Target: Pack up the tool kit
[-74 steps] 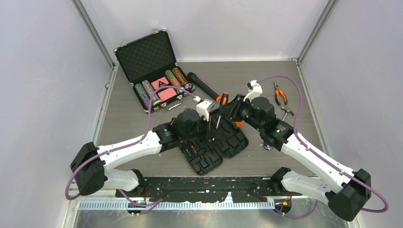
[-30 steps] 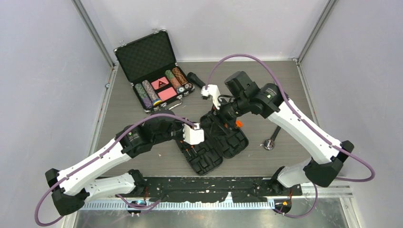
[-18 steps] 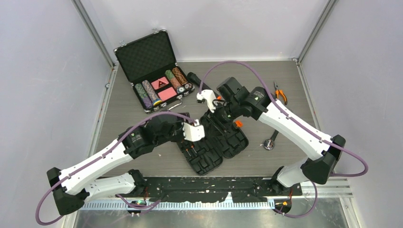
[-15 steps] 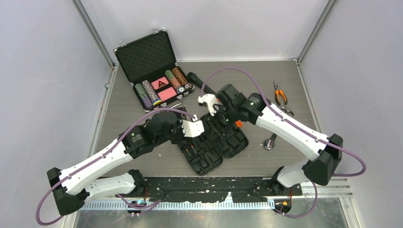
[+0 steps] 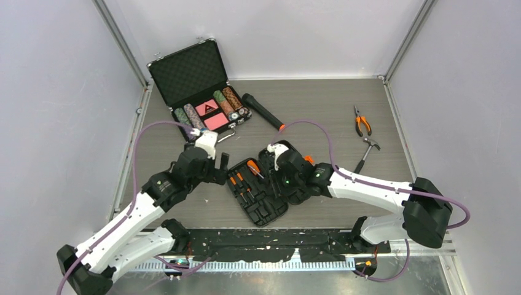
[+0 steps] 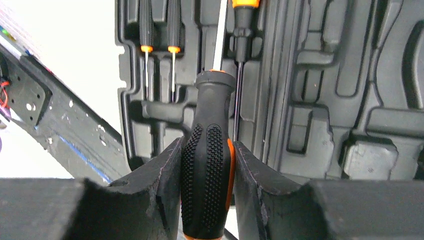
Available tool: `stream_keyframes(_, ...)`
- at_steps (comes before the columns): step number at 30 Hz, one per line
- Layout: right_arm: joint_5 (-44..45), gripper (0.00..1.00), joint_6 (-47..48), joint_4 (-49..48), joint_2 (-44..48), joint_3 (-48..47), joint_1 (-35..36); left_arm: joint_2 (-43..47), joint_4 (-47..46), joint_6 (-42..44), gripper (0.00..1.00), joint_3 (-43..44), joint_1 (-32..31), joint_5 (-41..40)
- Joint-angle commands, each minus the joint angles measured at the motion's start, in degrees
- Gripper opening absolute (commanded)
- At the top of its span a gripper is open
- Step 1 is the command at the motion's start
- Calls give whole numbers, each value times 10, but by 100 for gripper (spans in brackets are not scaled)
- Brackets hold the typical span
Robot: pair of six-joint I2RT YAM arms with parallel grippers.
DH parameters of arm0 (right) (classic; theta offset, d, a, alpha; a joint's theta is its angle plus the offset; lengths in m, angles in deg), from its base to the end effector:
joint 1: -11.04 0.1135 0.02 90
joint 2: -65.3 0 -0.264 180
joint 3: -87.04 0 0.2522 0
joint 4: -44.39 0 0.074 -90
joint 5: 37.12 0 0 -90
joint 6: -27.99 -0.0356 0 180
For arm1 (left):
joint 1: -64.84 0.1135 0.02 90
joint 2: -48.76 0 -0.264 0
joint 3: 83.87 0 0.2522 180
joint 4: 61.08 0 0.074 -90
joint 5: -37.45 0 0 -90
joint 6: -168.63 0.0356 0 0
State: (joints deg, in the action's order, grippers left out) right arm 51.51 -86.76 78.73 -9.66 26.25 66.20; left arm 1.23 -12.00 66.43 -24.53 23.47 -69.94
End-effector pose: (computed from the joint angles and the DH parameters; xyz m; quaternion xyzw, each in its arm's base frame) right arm 0.1528 0.2210 0.2246 -0.2493 0.9013 0.2360 0.2643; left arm 0.1380 -0.1074 0.2945 0.1581 0.8741 -0.0769 0.4529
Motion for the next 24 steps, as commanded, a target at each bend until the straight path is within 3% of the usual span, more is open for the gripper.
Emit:
stream_keyframes(1, 46, 5, -47, -142, 2, 24, 16, 52, -51, -205, 92, -61, 20, 16)
stream_keyframes(14, 30, 9, -72, -176, -6, 76, 70, 44, -102, -289, 91, -102, 21, 62)
stream_keyframes(20, 48, 25, -102, -144, -36, 79, 72, 31, -122, -312, 91, -114, 21, 77)
stream_keyframes(24, 39, 40, -112, -133, -46, 76, 77, 30, -123, -324, 91, -118, 20, 84)
